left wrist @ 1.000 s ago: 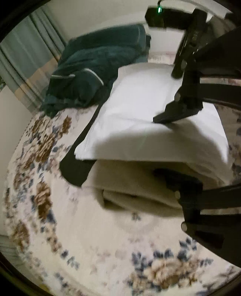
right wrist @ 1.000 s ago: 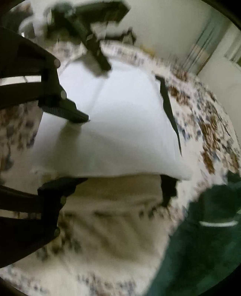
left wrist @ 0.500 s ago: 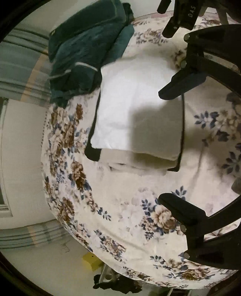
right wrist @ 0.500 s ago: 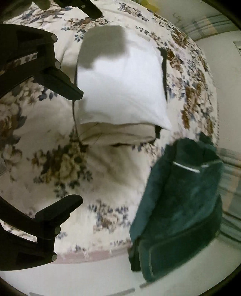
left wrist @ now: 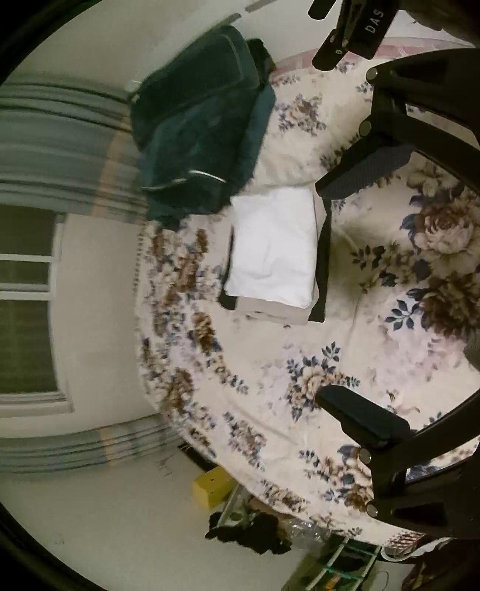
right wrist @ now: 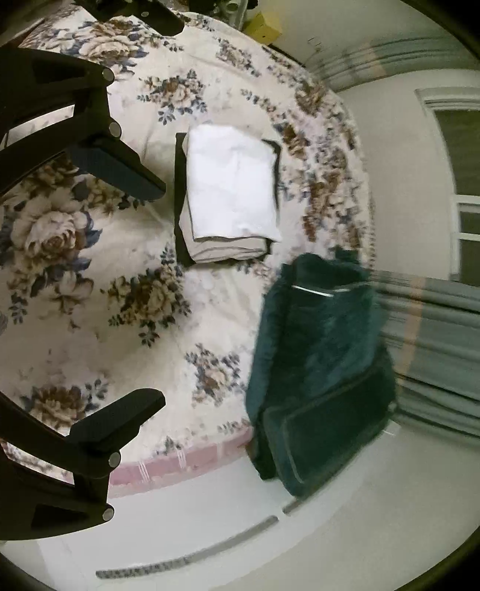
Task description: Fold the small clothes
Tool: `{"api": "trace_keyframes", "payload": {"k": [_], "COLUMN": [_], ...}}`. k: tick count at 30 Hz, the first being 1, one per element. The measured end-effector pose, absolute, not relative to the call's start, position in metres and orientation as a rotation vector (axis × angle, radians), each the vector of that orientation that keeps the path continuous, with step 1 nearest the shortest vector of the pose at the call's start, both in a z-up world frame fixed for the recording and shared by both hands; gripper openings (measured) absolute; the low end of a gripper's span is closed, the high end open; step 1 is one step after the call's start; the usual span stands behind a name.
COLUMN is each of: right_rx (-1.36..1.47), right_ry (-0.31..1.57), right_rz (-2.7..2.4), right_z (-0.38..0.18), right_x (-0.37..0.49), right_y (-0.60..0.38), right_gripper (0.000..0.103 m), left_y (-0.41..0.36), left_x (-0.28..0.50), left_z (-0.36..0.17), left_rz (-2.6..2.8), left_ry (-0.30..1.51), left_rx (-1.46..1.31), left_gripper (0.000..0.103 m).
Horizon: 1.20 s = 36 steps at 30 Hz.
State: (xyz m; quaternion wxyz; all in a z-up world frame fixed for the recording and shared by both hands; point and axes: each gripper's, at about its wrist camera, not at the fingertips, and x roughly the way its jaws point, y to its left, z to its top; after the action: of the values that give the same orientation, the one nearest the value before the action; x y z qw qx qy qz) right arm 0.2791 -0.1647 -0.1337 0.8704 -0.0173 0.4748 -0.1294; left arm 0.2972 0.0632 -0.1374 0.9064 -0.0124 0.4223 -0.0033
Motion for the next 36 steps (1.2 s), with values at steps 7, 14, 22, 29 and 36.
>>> {"api": "trace_keyframes", "payload": {"k": [7,14,22,29,36], "right_rx": [-0.035,-0.049,-0.052,-0.049,-0.046], "right_ry": [0.871,0.754,0.674,0.639,0.636], "right_rz": [-0.236,-0.213,-0.172,-0.155,-0.146], "right_z": [-0.039,0.027,0.076,0.095,0.097], "right_x": [0.188,0.110,0.057,0.038,0.036], "right_y": [-0.154,-0.150,-0.157,-0.169,-0.173], "right_gripper": [0.103,0.103,0.103,0.103,0.103], "left_y": [0.064,0.061,0.058,0.051,0.049], "left_x": [0.225,0.167,0.121,0.099,0.091], "left_z": [-0.060,-0.015,0.013,0.023,0.027], "left_rz": [0.012,-0.002,0.025,0.020,0.015], "left_ry": [0.753,0.682,0.619,0.590,0.585], "left_rx": [-0.021,-0.024,-0.022,-0.018,-0.020], "left_gripper": [0.103,0.103,0.103,0.103,0.103]}}
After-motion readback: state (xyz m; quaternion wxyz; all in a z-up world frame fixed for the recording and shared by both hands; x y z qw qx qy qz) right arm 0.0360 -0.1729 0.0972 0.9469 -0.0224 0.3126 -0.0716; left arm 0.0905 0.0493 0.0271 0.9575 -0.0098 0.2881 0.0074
